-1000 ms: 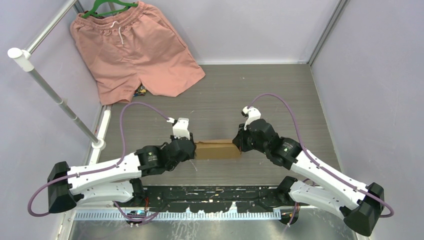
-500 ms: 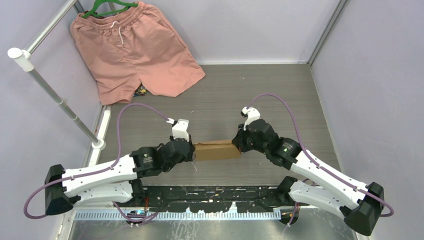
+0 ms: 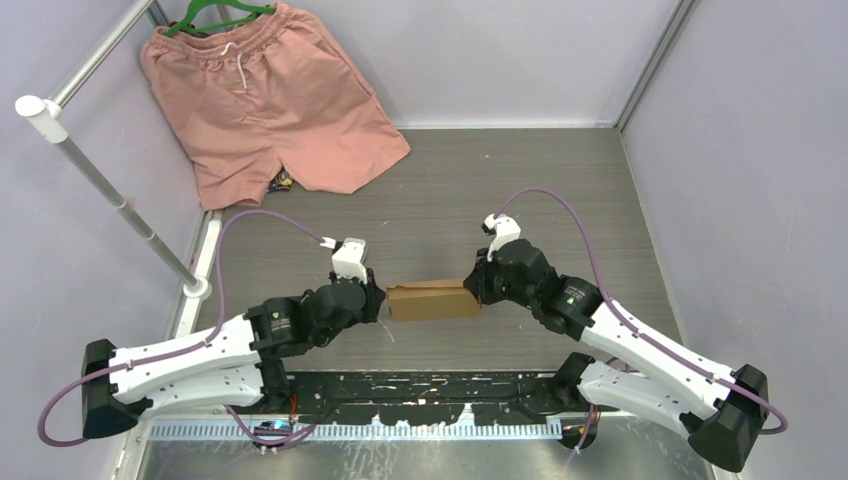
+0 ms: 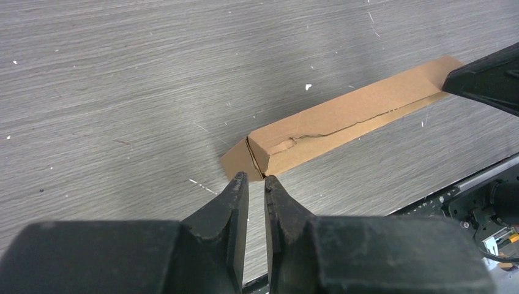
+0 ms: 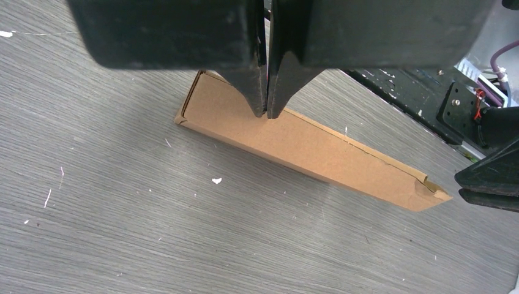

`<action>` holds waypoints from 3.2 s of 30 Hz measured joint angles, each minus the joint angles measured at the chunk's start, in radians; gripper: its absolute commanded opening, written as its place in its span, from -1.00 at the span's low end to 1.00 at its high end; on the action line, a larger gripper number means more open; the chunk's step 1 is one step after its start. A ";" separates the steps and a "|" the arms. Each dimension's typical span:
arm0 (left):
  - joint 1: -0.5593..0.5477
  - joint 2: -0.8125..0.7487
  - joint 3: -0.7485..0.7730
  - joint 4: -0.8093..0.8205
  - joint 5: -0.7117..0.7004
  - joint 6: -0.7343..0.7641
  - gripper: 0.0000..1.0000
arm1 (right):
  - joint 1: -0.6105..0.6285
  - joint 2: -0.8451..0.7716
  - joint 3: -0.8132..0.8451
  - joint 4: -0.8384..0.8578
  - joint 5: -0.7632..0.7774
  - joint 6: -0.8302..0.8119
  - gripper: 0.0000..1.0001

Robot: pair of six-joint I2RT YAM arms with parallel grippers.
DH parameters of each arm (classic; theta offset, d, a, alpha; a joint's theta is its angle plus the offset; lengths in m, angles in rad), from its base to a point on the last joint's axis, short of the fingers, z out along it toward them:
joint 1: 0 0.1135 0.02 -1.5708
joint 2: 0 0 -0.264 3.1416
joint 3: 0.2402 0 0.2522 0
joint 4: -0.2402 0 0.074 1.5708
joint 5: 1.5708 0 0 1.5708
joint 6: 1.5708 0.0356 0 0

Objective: Fold the paper box
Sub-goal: Close the paper box at the center of the board.

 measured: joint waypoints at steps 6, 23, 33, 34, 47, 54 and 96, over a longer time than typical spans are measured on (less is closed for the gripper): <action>0.000 -0.003 0.002 0.001 -0.017 0.005 -0.65 | 0.000 -0.005 -0.010 0.010 0.000 0.003 -0.92; 0.000 0.140 0.141 0.029 -0.068 0.074 -0.58 | 0.000 -0.009 -0.015 0.012 -0.001 0.004 -0.92; 0.000 0.164 0.099 0.026 -0.059 0.038 -0.69 | 0.000 -0.009 -0.015 0.011 -0.001 0.004 -0.92; 0.000 0.157 0.084 0.034 -0.055 0.027 -0.70 | 0.000 -0.009 -0.015 0.011 -0.001 0.004 -0.93; 0.000 0.125 0.034 0.075 -0.042 -0.024 -0.75 | 0.000 -0.008 -0.015 0.007 -0.002 0.004 -0.93; 0.000 0.125 0.013 0.101 -0.042 -0.039 -0.75 | 0.000 -0.009 -0.017 0.006 0.000 0.004 -0.93; -0.022 0.114 -0.028 0.123 -0.070 -0.124 -0.76 | 0.000 0.047 0.172 -0.352 0.173 0.021 -0.91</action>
